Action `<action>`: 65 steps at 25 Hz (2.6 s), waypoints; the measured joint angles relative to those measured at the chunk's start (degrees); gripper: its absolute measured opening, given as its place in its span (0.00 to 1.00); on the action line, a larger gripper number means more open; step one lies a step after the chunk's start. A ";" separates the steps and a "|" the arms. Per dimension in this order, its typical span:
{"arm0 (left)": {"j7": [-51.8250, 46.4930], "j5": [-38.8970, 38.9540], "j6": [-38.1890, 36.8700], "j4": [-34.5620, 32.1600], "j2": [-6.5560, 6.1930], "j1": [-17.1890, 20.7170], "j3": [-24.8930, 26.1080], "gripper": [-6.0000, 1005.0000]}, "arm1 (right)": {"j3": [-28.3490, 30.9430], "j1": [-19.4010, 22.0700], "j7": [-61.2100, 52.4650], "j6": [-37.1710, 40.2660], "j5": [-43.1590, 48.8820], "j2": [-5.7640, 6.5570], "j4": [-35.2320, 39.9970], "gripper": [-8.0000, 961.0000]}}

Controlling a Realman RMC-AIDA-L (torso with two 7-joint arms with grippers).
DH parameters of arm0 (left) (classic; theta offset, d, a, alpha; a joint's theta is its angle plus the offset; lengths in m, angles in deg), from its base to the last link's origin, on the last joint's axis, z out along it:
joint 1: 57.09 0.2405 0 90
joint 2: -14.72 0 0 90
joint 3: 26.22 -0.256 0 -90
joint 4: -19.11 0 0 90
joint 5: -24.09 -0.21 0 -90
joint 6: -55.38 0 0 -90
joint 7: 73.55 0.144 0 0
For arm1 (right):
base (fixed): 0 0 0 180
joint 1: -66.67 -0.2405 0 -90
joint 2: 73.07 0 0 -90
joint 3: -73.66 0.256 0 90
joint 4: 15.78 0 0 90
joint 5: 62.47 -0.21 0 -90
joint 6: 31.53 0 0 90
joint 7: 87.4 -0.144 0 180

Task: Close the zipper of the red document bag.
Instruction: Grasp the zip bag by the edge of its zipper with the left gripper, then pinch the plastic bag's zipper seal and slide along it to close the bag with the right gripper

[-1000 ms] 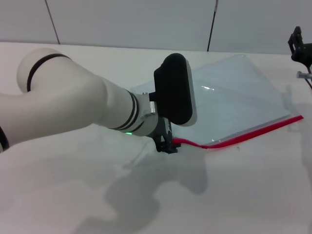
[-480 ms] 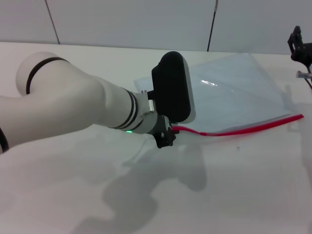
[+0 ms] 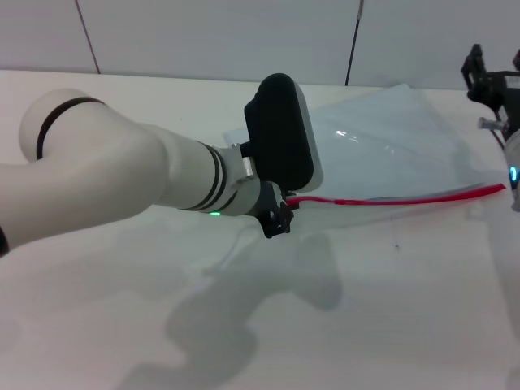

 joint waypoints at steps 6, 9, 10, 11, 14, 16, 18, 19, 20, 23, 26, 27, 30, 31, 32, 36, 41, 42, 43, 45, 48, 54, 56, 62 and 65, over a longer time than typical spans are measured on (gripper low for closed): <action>-1.68 -0.36 1.21 -1.06 -0.10 1.55 1.02 0.06 | 1.67 0.44 0.13 5.91 0.29 0.58 2.89 0.70; -1.68 -0.40 1.23 -2.73 -0.09 2.70 1.61 0.06 | 2.19 0.60 0.42 10.67 0.55 2.10 5.91 0.70; -1.68 -0.43 1.23 -3.41 -0.13 3.05 1.81 0.06 | 2.32 0.79 0.44 12.34 0.57 3.11 7.48 0.70; -1.67 -0.43 1.23 -4.01 -0.15 3.34 2.13 0.06 | 2.50 1.03 0.47 13.82 0.62 4.19 9.18 0.70; -1.61 -0.44 1.22 -6.42 -0.21 4.22 3.04 0.06 | 3.60 2.16 0.36 19.69 2.25 8.34 15.44 0.70; -1.61 -0.44 1.25 -7.77 -0.23 4.75 3.52 0.06 | 4.93 2.97 0.30 23.21 4.81 10.43 18.92 0.70; -1.54 -0.45 1.64 -9.04 -0.21 5.76 4.11 0.06 | 7.39 4.04 0.33 26.63 8.89 11.27 21.72 0.70; -1.50 -0.44 1.87 -9.72 -0.21 6.27 4.27 0.06 | 8.87 4.68 0.35 28.29 11.08 11.32 22.92 0.70; -1.45 -0.44 2.04 -10.50 -0.22 6.82 4.38 0.06 | 10.86 5.65 0.38 30.27 13.54 11.35 24.60 0.70; -1.25 -0.44 2.17 -12.81 -0.25 7.90 4.86 0.06 | 17.39 8.76 0.50 37.27 20.55 11.25 30.20 0.69; -1.17 -0.44 2.42 -13.91 -0.22 8.76 5.48 0.06 | 22.97 10.50 0.59 44.74 26.54 10.54 34.65 0.69; -1.16 -0.44 2.54 -14.30 -0.22 9.17 5.61 0.06 | 24.56 10.72 0.62 47.09 28.01 10.28 35.72 0.69; -1.12 -0.44 2.64 -15.75 -0.23 10.00 5.82 0.06 | 27.90 10.88 1.10 52.43 30.78 9.64 38.19 0.68; -1.11 -0.44 2.64 -16.16 -0.24 10.18 5.81 0.06 | 28.59 10.91 1.57 53.46 31.10 9.45 38.76 0.68; -1.11 -0.44 2.65 -16.39 -0.26 10.27 5.83 0.06 | 29.08 10.96 2.03 54.12 31.22 9.30 39.15 0.68; -1.11 -0.49 2.66 -17.02 -0.38 10.60 6.27 0.06 | 30.95 11.75 4.19 56.31 31.23 8.70 42.27 0.67; -1.10 -0.56 2.65 -17.97 -0.38 11.09 6.59 0.06 | 36.02 11.91 8.41 64.64 31.23 7.55 47.40 0.67; -1.09 -0.56 2.65 -17.99 -0.38 11.11 6.59 0.06 | 37.57 11.71 9.77 66.89 31.22 6.79 48.02 0.66; -1.08 -0.57 2.65 -18.00 -0.38 11.12 6.59 0.06 | 39.41 11.51 11.88 69.61 31.21 5.88 48.47 0.66; -1.07 -0.58 2.65 -18.02 -0.39 11.12 6.60 0.06 | 44.13 11.04 17.41 75.48 30.89 3.22 49.18 0.65; -1.06 -0.61 2.59 -18.44 -0.45 11.13 6.67 0.06 | 51.79 9.85 27.35 84.71 26.47 0.35 49.22 0.64; -1.06 -0.62 2.30 -19.73 -0.60 11.34 6.98 0.06 | 60.56 6.52 39.12 97.31 16.63 0.41 43.74 0.64; -1.06 -0.62 2.21 -19.97 -0.61 11.35 7.10 0.06 | 61.01 6.10 41.69 99.20 16.82 0.38 42.67 0.64; -1.02 -0.69 2.04 -20.69 -0.75 11.49 7.24 0.06 | 59.88 6.06 48.97 101.57 19.67 0.29 41.85 0.64; -0.99 -0.70 2.00 -20.94 -0.76 11.62 7.27 0.06 | 58.59 6.39 52.21 101.69 21.60 0.24 41.79 0.64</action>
